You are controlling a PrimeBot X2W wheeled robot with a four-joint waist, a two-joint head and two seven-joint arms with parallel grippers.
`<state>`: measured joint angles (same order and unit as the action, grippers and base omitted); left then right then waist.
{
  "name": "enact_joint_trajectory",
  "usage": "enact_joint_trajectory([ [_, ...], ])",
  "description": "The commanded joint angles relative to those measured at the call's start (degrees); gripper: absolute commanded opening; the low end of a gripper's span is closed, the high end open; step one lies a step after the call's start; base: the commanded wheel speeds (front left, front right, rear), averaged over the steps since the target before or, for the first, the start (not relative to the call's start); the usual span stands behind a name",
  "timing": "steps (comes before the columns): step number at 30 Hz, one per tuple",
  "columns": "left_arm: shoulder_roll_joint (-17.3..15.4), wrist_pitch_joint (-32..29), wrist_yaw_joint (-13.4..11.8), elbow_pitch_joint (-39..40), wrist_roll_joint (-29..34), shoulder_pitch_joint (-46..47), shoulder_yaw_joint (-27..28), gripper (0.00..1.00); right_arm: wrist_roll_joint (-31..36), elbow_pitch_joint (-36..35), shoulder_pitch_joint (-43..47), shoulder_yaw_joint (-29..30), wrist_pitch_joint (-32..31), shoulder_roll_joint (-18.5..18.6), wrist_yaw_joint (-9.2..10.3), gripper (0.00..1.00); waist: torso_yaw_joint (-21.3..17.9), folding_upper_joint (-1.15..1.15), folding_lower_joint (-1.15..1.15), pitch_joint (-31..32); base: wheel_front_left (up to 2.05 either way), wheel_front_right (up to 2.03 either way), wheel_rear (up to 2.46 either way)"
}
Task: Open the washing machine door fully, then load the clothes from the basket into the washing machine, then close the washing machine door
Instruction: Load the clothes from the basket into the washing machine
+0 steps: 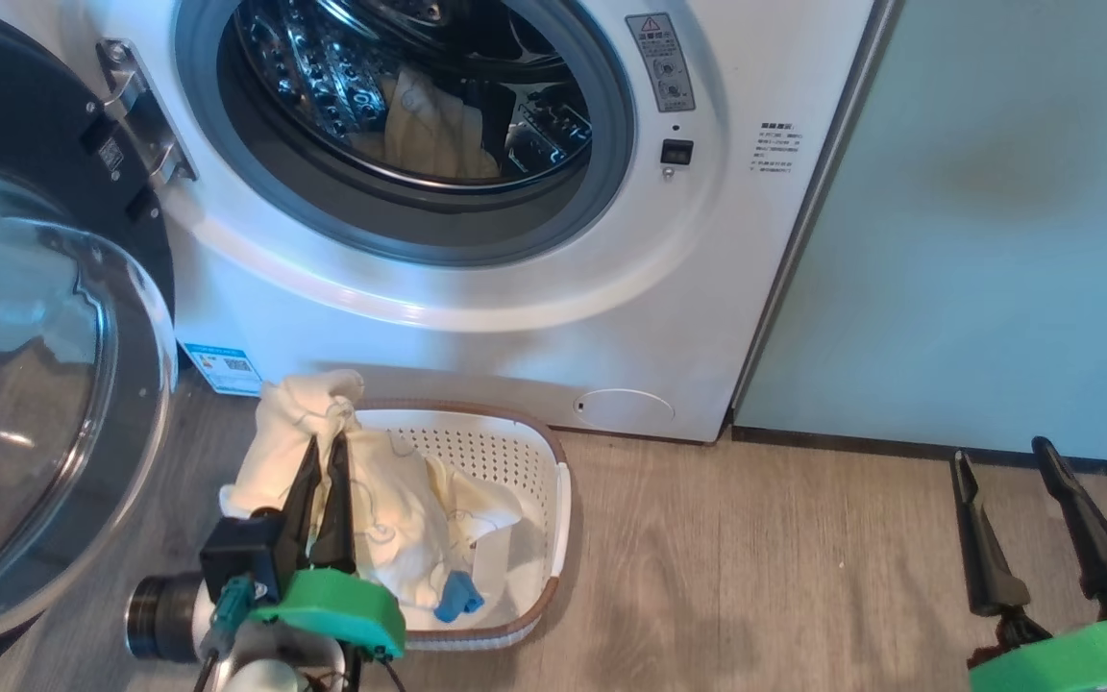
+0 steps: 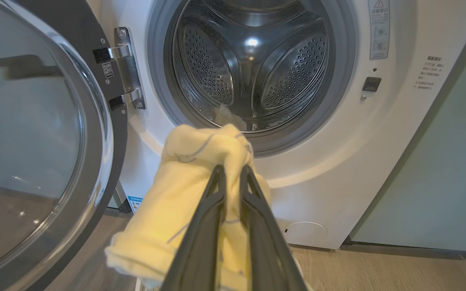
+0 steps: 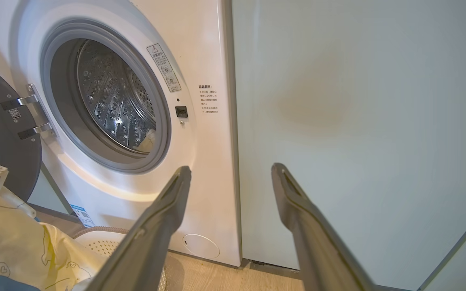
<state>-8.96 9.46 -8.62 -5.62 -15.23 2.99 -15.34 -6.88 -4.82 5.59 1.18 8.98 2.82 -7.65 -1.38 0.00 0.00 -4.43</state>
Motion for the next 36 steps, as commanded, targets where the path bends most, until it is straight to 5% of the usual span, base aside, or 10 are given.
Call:
enact_joint_trajectory([
  [1, -1.08, 0.05, -0.31, 2.34, -0.37, 1.6, 1.84, 0.0, 0.36, -1.97, -1.24, -1.35, 0.07, 0.27, 0.16, 1.0, 0.0, 0.0, 0.0, -0.14, 0.0, 0.0, 0.0],
  [18, -1.23, -0.66, 1.78, -4.01, -3.14, 11.81, 2.71, 0.0, -0.94, -2.11, -4.35, -1.75, 1.47, 0.2, 0.16, 1.0, -3.37, 0.0, 0.0, -8.62, 0.0, 0.0, 0.0],
  [36, -5.24, -4.09, 5.29, -16.96, -4.91, 38.28, 5.44, 0.0, -3.44, 0.88, -11.49, -2.78, 5.21, 0.14, 0.16, 1.0, -7.61, 0.0, 0.0, -22.4, 0.0, 0.0, 0.0],
])
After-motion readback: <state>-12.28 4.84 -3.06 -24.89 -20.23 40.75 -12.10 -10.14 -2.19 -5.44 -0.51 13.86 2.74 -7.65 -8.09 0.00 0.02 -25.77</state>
